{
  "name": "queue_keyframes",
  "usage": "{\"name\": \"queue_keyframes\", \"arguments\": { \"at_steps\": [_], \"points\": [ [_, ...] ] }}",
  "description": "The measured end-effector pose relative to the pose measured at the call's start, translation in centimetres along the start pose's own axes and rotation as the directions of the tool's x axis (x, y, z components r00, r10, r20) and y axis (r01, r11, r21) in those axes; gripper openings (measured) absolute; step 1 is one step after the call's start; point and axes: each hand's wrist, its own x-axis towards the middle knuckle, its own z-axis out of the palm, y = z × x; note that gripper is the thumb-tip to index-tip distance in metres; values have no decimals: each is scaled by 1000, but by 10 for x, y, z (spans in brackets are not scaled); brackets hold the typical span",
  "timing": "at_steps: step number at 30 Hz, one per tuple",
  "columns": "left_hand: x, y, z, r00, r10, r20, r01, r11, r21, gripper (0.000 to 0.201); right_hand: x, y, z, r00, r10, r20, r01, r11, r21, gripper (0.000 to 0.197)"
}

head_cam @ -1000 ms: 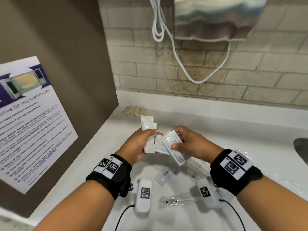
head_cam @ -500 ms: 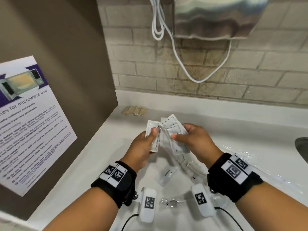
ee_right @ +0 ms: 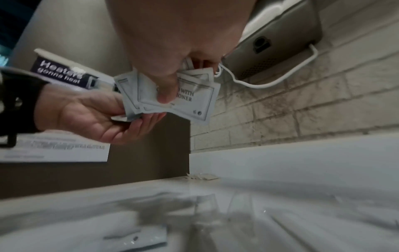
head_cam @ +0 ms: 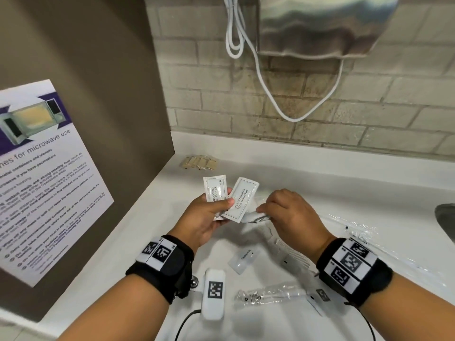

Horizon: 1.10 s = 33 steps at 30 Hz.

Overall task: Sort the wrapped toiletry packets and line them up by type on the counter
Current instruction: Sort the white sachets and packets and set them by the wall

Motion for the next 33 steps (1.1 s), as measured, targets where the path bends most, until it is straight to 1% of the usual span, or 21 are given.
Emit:
{"name": "queue_keyframes", "arguments": {
  "at_steps": [1, 2, 3, 4, 5, 6, 7, 9, 10, 11, 13, 14, 16, 17, 19, 23, 27, 29, 31, 32, 33],
  "points": [
    [0, 1, -1, 1000, 15, -17, -16, 1000, -22, 26, 1, -3, -4, 993, 112, 26, -114, 988, 102, 18],
    [1, 1, -2, 999, 36, -34, -38, 998, -43, 28, 2, -3, -7, 964, 254, 73, -264, 942, 207, 13],
    [2, 0, -3, 997, 55, -50, -59, 996, -67, 30, 4, -5, -12, 902, 407, 144, -432, 851, 299, 12],
    [3, 0, -3, 996, 69, -61, -75, 993, -90, 30, 6, -5, -15, 806, 544, 231, -590, 710, 385, 12],
    [3, 0, -2, 994, 78, -71, -85, 991, -106, 29, 8, -6, -17, 709, 631, 314, -691, 532, 489, 12],
    [3, 0, -1, 994, 82, -73, -90, 990, -109, 27, 10, -8, -17, 639, 667, 383, -718, 338, 609, 12],
    [1, -1, 1, 994, 78, -73, -86, 991, -103, 26, 14, -11, -16, 600, 668, 440, -684, 144, 715, 14],
    [-2, -2, 8, 997, 59, -39, -61, 996, -64, 29, 21, -17, -10, 580, 609, 541, -551, -195, 811, 25],
    [-2, -3, 12, 999, 45, -1, -45, 998, -37, 33, 24, -20, -6, 582, 573, 577, -515, -289, 807, 29],
    [-3, -4, 15, 999, 29, 36, -28, 999, -21, 35, 27, -24, -4, 584, 552, 596, -515, -316, 797, 31],
    [-4, -2, 17, 998, -3, 58, 6, 999, -41, 29, 32, -27, 0, 576, 560, 595, -538, -288, 792, 30],
    [-3, -1, 15, 998, -16, 54, 20, 997, -79, 29, 33, -25, 0, 556, 589, 586, -543, -275, 793, 27],
    [-2, 3, 10, 999, -40, 33, 45, 988, -150, 43, 34, -19, -3, 518, 640, 568, -529, -282, 800, 25],
    [-2, 5, 7, 999, -47, 22, 50, 984, -171, 50, 35, -13, -4, 515, 642, 568, -517, -295, 803, 25],
    [0, 4, 3, 998, -52, 18, 55, 976, -213, 60, 37, -5, -9, 531, 621, 576, -511, -307, 803, 26],
    [4, 1, 6, 996, -65, 55, 79, 945, -318, 81, 46, -6, -16, 605, 532, 593, -561, -244, 791, 25],
    [6, -2, 13, 987, -86, 132, 119, 955, -272, 93, 55, -11, -14, 647, 514, 563, -570, -165, 805, 24],
    [6, -1, 10, 977, -120, 176, 155, 968, -197, 94, 60, -10, -18, 685, 466, 560, -606, -62, 793, 27],
    [6, 2, 6, 954, -179, 242, 199, 978, -61, 97, 67, -7, -30, 711, 343, 614, -675, 88, 732, 23],
    [6, 5, 4, 937, -208, 281, 214, 977, 12, 98, 72, -8, -37, 710, 252, 658, -704, 213, 678, 21],
    [6, 9, 4, 917, -243, 315, 230, 970, 79, 99, 78, -10, -44, 697, 172, 696, -696, 397, 599, 18]
  ]
}}
